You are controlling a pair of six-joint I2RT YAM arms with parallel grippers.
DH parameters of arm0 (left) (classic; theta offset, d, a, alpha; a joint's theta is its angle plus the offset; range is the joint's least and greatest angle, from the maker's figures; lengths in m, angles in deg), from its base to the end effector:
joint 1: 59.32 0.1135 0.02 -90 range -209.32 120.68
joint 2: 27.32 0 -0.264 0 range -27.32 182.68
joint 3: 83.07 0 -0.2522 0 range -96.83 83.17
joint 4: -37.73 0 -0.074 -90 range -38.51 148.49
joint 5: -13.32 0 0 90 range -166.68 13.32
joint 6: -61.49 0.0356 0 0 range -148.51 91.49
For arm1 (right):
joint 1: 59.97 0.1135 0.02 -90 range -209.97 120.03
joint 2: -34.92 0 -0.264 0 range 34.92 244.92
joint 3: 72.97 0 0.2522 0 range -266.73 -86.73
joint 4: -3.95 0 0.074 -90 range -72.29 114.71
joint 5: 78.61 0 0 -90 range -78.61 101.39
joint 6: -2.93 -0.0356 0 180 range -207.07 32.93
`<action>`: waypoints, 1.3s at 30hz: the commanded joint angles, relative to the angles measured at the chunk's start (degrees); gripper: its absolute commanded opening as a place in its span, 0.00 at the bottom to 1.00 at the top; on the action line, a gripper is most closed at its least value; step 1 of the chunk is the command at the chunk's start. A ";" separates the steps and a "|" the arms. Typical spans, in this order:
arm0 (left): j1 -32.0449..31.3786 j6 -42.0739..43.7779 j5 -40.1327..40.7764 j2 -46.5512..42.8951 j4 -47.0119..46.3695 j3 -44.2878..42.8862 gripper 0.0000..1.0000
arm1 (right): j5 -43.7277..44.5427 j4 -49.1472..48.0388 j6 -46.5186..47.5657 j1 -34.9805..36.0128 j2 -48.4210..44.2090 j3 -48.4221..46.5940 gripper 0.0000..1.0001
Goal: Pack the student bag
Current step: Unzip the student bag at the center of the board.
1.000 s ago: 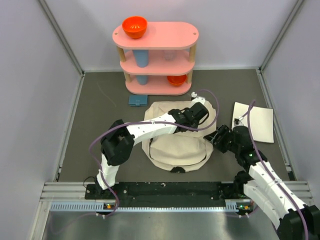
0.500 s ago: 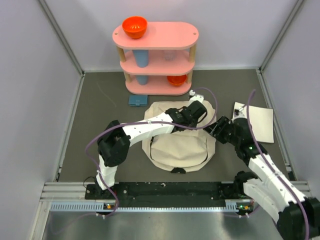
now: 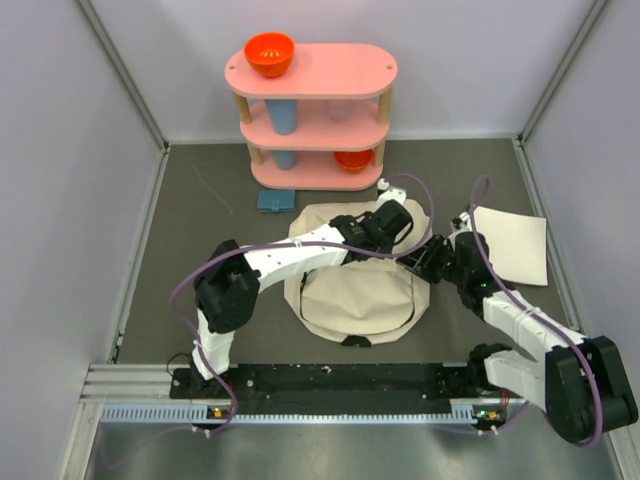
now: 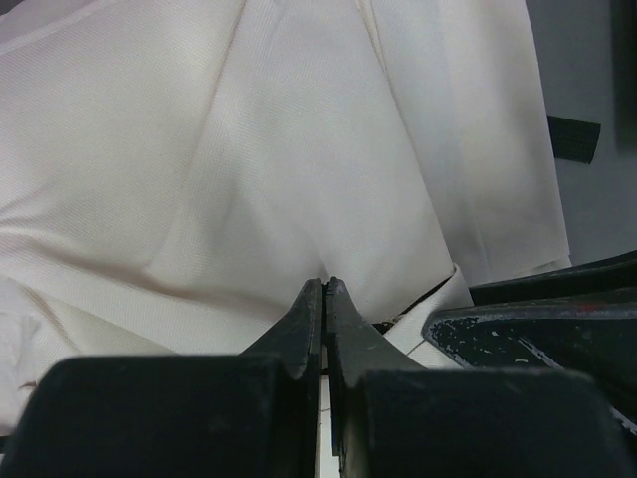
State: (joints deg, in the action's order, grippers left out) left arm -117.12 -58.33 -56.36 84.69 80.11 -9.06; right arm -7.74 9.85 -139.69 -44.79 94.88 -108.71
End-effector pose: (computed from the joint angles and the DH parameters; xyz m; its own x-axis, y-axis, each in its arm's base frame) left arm 0.2455 -0.3666 0.2515 -0.6792 0.2035 -0.7052 0.3837 0.9175 -0.1049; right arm 0.2005 0.0665 0.1846 -0.7080 0.5858 -0.3944 0.0686 0.6129 0.7872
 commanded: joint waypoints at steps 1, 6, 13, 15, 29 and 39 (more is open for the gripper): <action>0.76 0.91 1.04 -4.34 -1.29 0.55 0.00 | -2.75 -6.91 -1.34 -0.50 0.25 1.05 0.07; 1.46 1.00 2.53 -5.65 -0.94 2.13 0.00 | 2.95 -0.07 0.41 -0.50 -4.15 0.89 0.00; 6.80 0.12 7.19 -14.43 -0.41 15.04 0.00 | 6.83 4.34 2.70 -1.82 -4.16 -0.35 0.00; 9.27 -0.49 7.11 -18.38 -1.80 21.54 0.00 | 7.09 4.87 2.96 -1.91 -3.28 -0.43 0.00; 18.07 0.30 4.20 -24.55 -4.01 31.76 0.54 | 2.79 9.86 9.19 -2.35 -6.17 -6.22 0.27; 31.75 3.19 -6.67 -32.29 -9.01 32.28 0.99 | -3.88 12.26 12.99 -1.04 -0.83 -21.61 0.75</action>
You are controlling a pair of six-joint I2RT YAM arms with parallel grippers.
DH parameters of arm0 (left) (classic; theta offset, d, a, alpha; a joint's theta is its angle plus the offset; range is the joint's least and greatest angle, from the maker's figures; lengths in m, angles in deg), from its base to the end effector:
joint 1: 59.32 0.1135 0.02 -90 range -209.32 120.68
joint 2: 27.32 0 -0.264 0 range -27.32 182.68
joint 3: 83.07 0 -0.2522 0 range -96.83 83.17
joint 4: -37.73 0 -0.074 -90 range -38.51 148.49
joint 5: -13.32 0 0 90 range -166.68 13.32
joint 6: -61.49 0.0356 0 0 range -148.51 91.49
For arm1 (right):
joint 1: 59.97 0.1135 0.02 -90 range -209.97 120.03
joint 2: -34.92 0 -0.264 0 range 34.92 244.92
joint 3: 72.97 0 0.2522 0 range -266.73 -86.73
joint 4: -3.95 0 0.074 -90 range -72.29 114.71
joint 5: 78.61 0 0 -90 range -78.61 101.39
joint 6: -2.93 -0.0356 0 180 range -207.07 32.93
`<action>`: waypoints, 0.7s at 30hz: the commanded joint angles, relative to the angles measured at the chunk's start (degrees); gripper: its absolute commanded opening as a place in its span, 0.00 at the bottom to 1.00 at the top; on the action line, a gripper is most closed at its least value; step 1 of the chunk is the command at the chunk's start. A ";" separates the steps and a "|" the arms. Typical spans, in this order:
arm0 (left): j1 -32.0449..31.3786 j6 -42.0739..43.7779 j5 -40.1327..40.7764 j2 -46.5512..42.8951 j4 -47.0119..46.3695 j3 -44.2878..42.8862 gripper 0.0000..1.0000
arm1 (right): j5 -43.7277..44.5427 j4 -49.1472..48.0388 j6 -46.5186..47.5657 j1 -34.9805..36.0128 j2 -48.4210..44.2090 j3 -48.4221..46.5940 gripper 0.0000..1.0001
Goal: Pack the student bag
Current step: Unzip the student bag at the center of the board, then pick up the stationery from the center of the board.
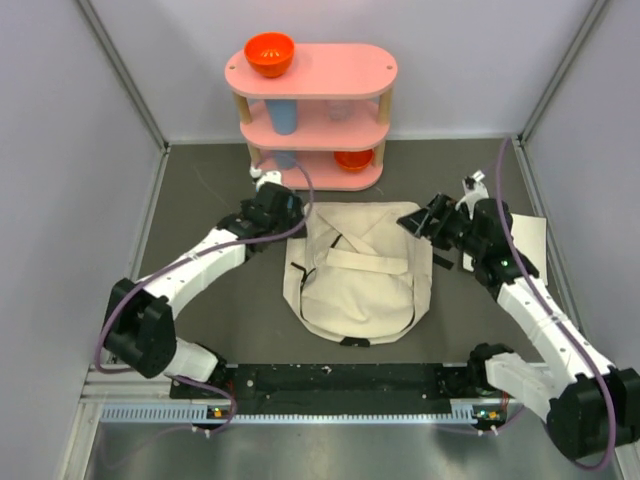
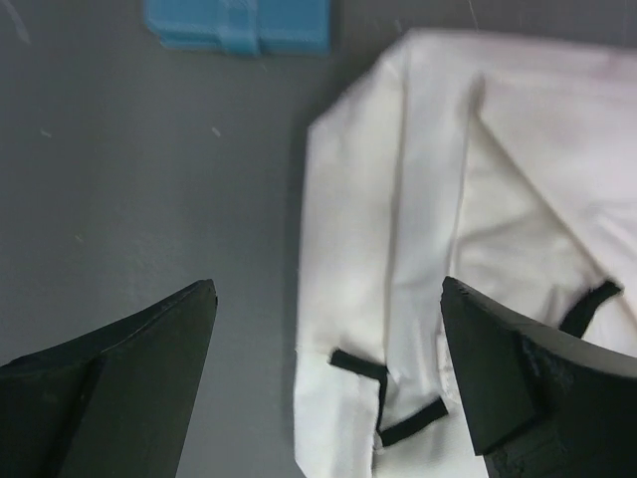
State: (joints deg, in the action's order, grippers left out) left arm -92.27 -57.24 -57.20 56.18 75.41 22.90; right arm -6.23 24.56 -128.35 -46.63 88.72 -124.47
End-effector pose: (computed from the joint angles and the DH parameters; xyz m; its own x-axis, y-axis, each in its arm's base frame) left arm 0.2683 -0.1598 0.2555 -0.6945 -0.0899 -0.7139 -0.0130 0.9936 -0.1125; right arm 0.2072 0.0602 0.2744 -0.6087 0.5019 -0.6145 -0.1192 0.7078 0.6963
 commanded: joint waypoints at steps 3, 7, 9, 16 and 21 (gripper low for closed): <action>12.97 3.33 -13.06 -2.12 -5.99 -1.34 0.99 | -3.31 -6.14 0.85 5.01 11.40 -9.01 0.75; 18.35 5.26 -16.40 1.21 -7.31 -4.58 0.99 | -2.50 -10.01 0.14 10.55 20.19 -14.46 0.75; 21.94 5.09 -21.64 2.45 -9.58 -5.12 0.99 | -1.11 -10.71 -0.03 13.44 25.70 -18.85 0.75; 28.20 4.65 -28.00 6.92 -17.42 -4.59 0.99 | 3.48 -15.21 -1.08 18.64 41.70 -30.19 0.75; 29.08 3.33 -28.89 11.67 -20.40 -5.82 0.99 | 5.32 -14.15 -1.35 20.49 51.57 -41.18 0.74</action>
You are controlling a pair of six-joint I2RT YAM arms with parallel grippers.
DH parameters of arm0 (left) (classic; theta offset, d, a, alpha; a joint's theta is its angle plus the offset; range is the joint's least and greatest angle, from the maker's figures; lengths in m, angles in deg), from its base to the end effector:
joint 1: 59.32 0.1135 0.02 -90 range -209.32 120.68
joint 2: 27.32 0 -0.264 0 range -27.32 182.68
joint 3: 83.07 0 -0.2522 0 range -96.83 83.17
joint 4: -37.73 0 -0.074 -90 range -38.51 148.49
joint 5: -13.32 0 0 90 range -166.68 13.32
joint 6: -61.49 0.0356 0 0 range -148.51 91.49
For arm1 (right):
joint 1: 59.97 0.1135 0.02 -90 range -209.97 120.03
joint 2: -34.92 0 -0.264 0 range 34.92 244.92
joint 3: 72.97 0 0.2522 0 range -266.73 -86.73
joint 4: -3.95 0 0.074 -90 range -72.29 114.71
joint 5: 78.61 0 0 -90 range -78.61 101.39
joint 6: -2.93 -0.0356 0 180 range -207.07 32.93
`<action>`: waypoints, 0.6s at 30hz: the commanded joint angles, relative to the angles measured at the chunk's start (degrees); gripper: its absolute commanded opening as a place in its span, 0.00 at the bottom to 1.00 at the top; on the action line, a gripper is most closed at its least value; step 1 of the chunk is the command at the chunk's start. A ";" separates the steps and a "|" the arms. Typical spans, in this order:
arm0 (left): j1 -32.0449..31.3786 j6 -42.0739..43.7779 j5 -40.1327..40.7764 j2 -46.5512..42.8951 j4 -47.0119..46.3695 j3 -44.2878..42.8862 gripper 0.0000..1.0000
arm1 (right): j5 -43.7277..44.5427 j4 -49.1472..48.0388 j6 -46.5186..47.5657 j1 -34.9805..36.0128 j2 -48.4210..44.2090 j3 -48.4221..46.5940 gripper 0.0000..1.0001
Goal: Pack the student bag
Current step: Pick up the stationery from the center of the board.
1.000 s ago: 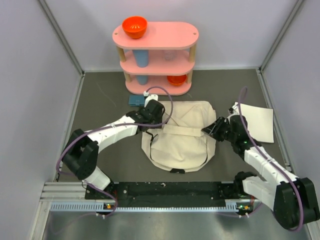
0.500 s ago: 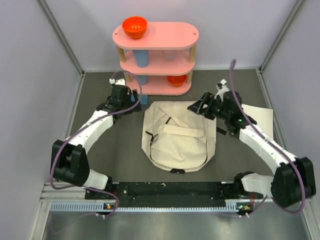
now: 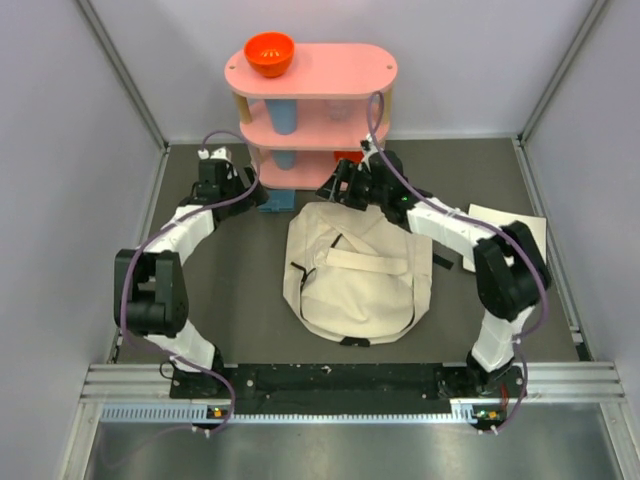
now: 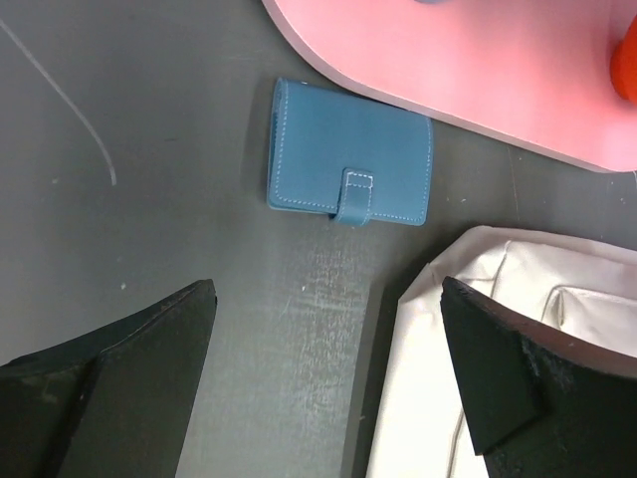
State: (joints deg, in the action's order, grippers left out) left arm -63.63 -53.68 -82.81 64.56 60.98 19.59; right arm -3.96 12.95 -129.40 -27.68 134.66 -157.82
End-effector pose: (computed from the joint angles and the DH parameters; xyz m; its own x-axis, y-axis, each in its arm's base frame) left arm 0.3579 -0.0308 0.2470 -0.6206 -0.3773 -0.6874 -0.1161 0.9112 -0.3953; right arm 0.3394 0.2256 0.2650 -0.7378 0.3019 -0.6037 -0.3016 0.6528 0.6950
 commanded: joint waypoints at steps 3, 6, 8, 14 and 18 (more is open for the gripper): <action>1.85 -1.37 -5.03 5.94 -8.26 -3.40 0.99 | 2.88 -1.84 -0.30 2.07 10.90 -13.36 0.74; 2.65 -1.38 -6.08 9.10 -8.97 -5.67 0.99 | 2.35 -0.61 0.14 2.33 15.91 -18.20 0.73; 2.82 -1.11 -5.82 11.39 -9.06 -6.56 0.99 | 1.91 0.00 0.75 2.60 17.84 -21.19 0.72; 3.17 -0.76 -9.86 18.94 -13.27 -10.87 0.99 | 1.12 2.73 1.46 4.00 25.32 -29.18 0.70; 3.17 -1.20 -11.10 23.25 -13.54 -13.77 0.98 | 2.08 6.41 0.49 4.62 31.28 -35.16 0.68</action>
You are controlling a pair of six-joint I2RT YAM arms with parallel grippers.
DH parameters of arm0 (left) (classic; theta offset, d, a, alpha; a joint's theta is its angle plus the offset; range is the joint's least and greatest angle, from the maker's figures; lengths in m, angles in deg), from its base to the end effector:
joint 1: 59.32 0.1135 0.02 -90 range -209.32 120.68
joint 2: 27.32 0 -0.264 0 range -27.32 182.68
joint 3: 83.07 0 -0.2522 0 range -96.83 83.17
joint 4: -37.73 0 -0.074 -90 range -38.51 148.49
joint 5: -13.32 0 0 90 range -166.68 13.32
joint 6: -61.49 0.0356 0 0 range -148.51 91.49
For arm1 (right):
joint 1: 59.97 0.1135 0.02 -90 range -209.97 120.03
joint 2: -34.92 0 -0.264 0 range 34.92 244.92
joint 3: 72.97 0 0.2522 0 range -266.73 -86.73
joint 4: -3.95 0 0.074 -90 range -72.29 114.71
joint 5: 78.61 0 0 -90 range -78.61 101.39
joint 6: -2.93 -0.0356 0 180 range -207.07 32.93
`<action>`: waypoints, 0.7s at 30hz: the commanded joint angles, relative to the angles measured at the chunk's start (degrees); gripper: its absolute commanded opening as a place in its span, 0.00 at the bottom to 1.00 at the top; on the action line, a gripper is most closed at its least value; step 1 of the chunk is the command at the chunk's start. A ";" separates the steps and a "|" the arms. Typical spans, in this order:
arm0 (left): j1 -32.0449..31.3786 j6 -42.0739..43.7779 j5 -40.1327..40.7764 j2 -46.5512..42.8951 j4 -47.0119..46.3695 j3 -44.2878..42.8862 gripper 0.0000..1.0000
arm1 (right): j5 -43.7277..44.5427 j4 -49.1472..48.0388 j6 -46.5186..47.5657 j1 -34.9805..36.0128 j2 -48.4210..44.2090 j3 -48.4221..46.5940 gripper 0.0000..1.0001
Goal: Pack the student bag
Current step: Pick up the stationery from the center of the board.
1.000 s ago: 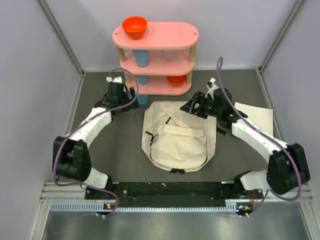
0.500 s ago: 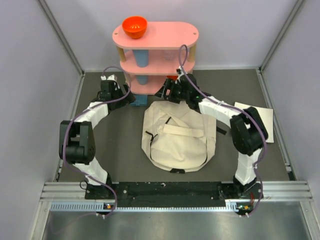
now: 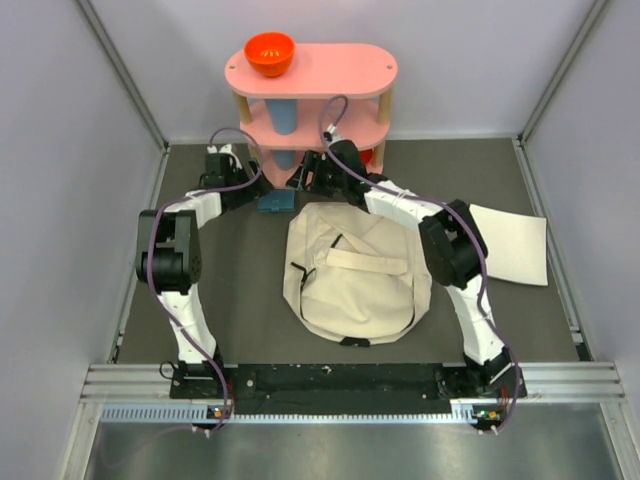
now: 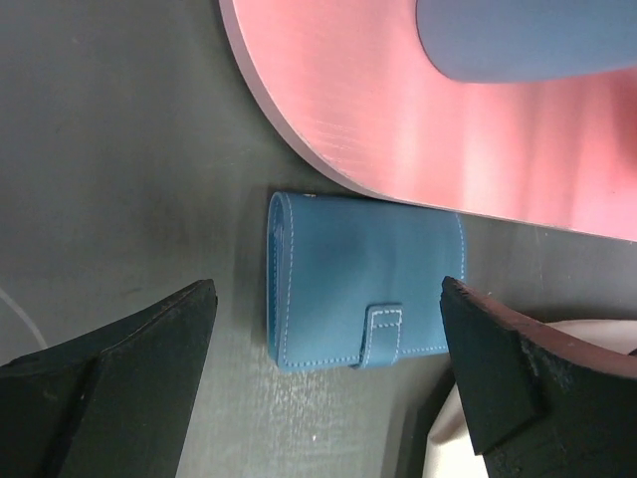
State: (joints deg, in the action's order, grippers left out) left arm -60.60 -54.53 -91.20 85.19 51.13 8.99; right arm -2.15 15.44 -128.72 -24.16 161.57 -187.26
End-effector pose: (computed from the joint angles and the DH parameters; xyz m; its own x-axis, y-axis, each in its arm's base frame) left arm 0.4356 -0.0187 0.1858 -0.6489 -0.4103 -0.6408 -0.0728 0.8718 -0.4844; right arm 0.4195 0.3129 0.2274 -0.7385 0.2639 -0.6205 -0.3369 0.6527 0.6786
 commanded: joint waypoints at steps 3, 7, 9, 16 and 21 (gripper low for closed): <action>0.40 -0.52 -4.02 3.68 -4.65 -3.52 0.96 | 2.20 3.93 -0.98 1.36 6.06 -7.21 0.68; 0.40 -0.79 -4.37 4.82 -2.90 -4.40 0.95 | 5.00 7.52 -1.59 1.72 10.36 -11.08 0.67; 0.40 -1.05 -4.55 5.44 -1.84 -5.10 0.94 | 6.50 8.06 -1.86 1.80 10.98 -11.35 0.67; 0.40 -2.45 -7.18 5.35 -3.68 -2.29 0.65 | 10.91 1.11 1.48 3.74 3.96 -1.68 0.65; 0.31 -3.51 -7.98 5.35 -3.68 -1.42 0.48 | 9.23 2.09 1.57 3.65 2.99 -1.43 0.65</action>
State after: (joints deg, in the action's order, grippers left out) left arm -60.49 -57.30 -97.46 90.39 49.92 6.55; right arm 8.30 13.89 -126.05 -21.19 166.55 -190.96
